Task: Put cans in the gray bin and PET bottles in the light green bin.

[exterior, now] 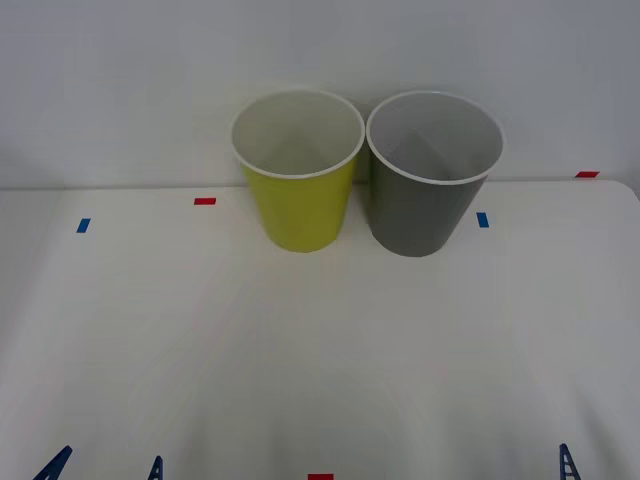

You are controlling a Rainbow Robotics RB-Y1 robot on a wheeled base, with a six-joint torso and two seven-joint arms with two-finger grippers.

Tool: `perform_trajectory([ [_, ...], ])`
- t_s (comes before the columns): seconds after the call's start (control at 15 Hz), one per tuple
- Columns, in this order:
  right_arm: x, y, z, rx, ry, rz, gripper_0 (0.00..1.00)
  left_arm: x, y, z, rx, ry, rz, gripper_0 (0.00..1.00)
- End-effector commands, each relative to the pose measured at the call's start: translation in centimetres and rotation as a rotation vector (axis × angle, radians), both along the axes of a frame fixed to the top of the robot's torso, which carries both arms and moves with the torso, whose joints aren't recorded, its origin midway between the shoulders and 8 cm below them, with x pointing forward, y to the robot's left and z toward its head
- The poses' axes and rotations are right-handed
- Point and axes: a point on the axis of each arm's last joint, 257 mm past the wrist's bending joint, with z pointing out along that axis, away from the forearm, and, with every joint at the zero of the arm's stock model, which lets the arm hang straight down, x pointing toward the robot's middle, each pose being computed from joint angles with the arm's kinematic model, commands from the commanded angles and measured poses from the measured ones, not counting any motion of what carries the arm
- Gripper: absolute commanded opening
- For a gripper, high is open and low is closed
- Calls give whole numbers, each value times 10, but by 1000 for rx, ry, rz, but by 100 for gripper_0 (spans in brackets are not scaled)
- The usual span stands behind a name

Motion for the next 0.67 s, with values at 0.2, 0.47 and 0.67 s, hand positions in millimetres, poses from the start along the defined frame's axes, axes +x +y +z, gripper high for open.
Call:
perform_trajectory([
  [0.2, 0, 0, 0, 0, 0, 0, 100, 0, 0, 0, 0, 0, 0, 100],
  [0.47, 0, 0, 0, 0, 0, 0, 100, 0, 0, 0, 0, 0, 0, 100],
  [0.67, 0, 0, 0, 0, 0, 0, 100, 0, 0, 0, 0, 0, 0, 100],
])
